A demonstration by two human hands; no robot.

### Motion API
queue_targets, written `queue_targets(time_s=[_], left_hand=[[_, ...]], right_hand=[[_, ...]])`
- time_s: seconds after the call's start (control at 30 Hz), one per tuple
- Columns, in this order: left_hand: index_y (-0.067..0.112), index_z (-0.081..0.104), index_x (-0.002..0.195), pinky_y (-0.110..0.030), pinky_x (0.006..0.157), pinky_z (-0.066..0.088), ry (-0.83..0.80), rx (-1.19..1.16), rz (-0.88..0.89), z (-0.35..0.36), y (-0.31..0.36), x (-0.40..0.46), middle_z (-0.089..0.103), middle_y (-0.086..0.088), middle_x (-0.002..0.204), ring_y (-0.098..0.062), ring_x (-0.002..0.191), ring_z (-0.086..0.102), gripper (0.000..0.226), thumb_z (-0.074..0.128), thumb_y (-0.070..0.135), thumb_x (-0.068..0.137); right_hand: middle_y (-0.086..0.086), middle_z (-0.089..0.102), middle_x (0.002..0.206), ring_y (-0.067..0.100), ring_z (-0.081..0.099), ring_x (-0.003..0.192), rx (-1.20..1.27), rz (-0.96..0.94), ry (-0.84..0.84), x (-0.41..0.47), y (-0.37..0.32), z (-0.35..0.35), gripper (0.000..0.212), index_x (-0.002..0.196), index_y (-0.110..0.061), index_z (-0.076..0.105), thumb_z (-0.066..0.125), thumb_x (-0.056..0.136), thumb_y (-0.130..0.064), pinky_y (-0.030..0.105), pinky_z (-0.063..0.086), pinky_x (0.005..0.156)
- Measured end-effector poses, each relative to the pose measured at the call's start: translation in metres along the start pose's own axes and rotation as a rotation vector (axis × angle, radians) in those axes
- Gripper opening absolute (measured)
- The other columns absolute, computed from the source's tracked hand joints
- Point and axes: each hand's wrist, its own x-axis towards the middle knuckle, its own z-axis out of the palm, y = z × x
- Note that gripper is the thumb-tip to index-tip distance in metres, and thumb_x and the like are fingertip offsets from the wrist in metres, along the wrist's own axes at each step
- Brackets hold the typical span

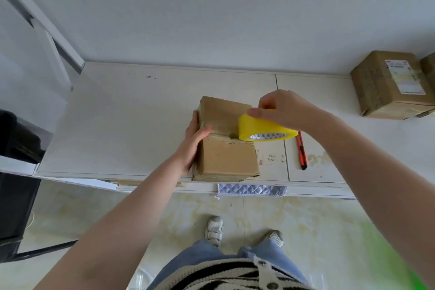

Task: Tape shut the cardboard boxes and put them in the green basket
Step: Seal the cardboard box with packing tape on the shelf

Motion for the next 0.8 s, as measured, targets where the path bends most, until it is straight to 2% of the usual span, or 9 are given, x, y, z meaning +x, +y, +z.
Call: queue_targets(time_s=[0.13, 0.23, 0.27, 0.37, 0.47, 0.57, 0.63, 0.7, 0.8], left_hand=[[0.027, 0.027, 0.154, -0.039, 0.114, 0.035, 0.023, 0.030, 0.012, -0.019, -0.004, 0.002, 0.046, 0.002, 0.150, -0.014, 0.133, 0.048, 0.061, 0.051, 0.028, 0.098], [0.019, 0.055, 0.136, -0.031, 0.074, 0.058, 0.169, -0.152, -0.162, -0.018, 0.000, 0.001, 0.071, -0.003, 0.116, -0.017, 0.098, 0.070, 0.041, 0.049, 0.037, 0.100], [0.019, 0.060, 0.129, -0.029, 0.069, 0.056, 0.226, -0.161, -0.209, -0.012, 0.001, -0.001, 0.073, -0.003, 0.110, -0.019, 0.093, 0.072, 0.041, 0.047, 0.045, 0.100], [0.016, 0.061, 0.123, -0.028, 0.086, 0.037, 0.373, 0.195, -0.097, -0.001, -0.004, 0.001, 0.064, -0.006, 0.120, -0.025, 0.110, 0.058, 0.046, 0.035, 0.048, 0.103], [0.016, 0.052, 0.078, -0.033, 0.067, 0.032, 0.436, 0.362, -0.001, -0.003, -0.009, 0.003, 0.048, 0.001, 0.072, -0.022, 0.080, 0.046, 0.045, 0.030, 0.044, 0.105], [0.015, 0.053, 0.084, -0.031, 0.071, 0.035, 0.447, 0.438, 0.013, -0.005, -0.013, 0.006, 0.047, 0.005, 0.069, -0.022, 0.077, 0.049, 0.043, 0.029, 0.045, 0.105], [0.023, 0.047, 0.075, -0.029, 0.071, 0.033, 0.460, 0.483, 0.028, -0.004, -0.013, 0.008, 0.044, 0.008, 0.068, -0.022, 0.079, 0.046, 0.040, 0.030, 0.043, 0.105], [0.017, 0.052, 0.076, -0.032, 0.066, 0.034, 0.462, 0.498, 0.016, -0.002, -0.011, 0.007, 0.045, 0.005, 0.065, -0.025, 0.076, 0.047, 0.045, 0.030, 0.043, 0.105], [-0.005, 0.060, 0.116, -0.043, 0.084, 0.046, 0.449, 0.478, 0.005, -0.002, -0.008, 0.004, 0.064, -0.016, 0.095, -0.039, 0.097, 0.060, 0.060, 0.030, 0.045, 0.105]], right_hand=[[-0.005, 0.053, 0.065, 0.014, 0.050, 0.062, 0.030, -0.053, -0.002, -0.002, -0.024, 0.019, 0.051, 0.075, -0.022, 0.063, 0.049, 0.084, -0.071, 0.028, 0.035, 0.056], [-0.003, 0.057, 0.067, 0.014, 0.052, 0.062, 0.032, -0.126, -0.041, 0.000, -0.041, 0.023, 0.052, 0.076, -0.023, 0.061, 0.048, 0.083, -0.073, 0.029, 0.037, 0.057], [0.000, 0.056, 0.067, 0.015, 0.051, 0.061, 0.026, -0.140, -0.057, 0.002, -0.045, 0.025, 0.055, 0.077, -0.019, 0.062, 0.047, 0.083, -0.073, 0.029, 0.037, 0.057], [0.002, 0.050, 0.062, 0.018, 0.046, 0.057, 0.001, -0.150, -0.040, 0.005, -0.052, 0.029, 0.061, 0.079, -0.012, 0.062, 0.048, 0.085, -0.071, 0.030, 0.035, 0.056], [0.000, 0.045, 0.058, 0.017, 0.043, 0.053, -0.017, -0.106, 0.038, 0.010, -0.043, 0.018, 0.064, 0.065, -0.013, 0.056, 0.049, 0.078, -0.075, 0.029, 0.031, 0.052], [0.002, 0.039, 0.056, 0.019, 0.039, 0.052, -0.144, -0.063, 0.033, 0.013, -0.019, 0.000, 0.071, 0.054, -0.014, 0.040, 0.045, 0.065, -0.084, 0.029, 0.029, 0.052], [0.002, 0.041, 0.055, 0.019, 0.042, 0.052, -0.223, -0.009, -0.001, 0.013, -0.001, 0.001, 0.072, 0.053, -0.015, 0.040, 0.047, 0.062, -0.087, 0.028, 0.031, 0.052], [0.001, 0.044, 0.054, 0.018, 0.045, 0.052, -0.180, 0.051, -0.036, 0.013, 0.015, 0.013, 0.073, 0.053, -0.015, 0.046, 0.052, 0.061, -0.087, 0.027, 0.034, 0.053], [0.000, 0.048, 0.052, 0.017, 0.048, 0.051, -0.065, 0.118, -0.054, 0.017, 0.031, 0.033, 0.070, 0.052, -0.014, 0.052, 0.060, 0.064, -0.082, 0.028, 0.036, 0.053]])
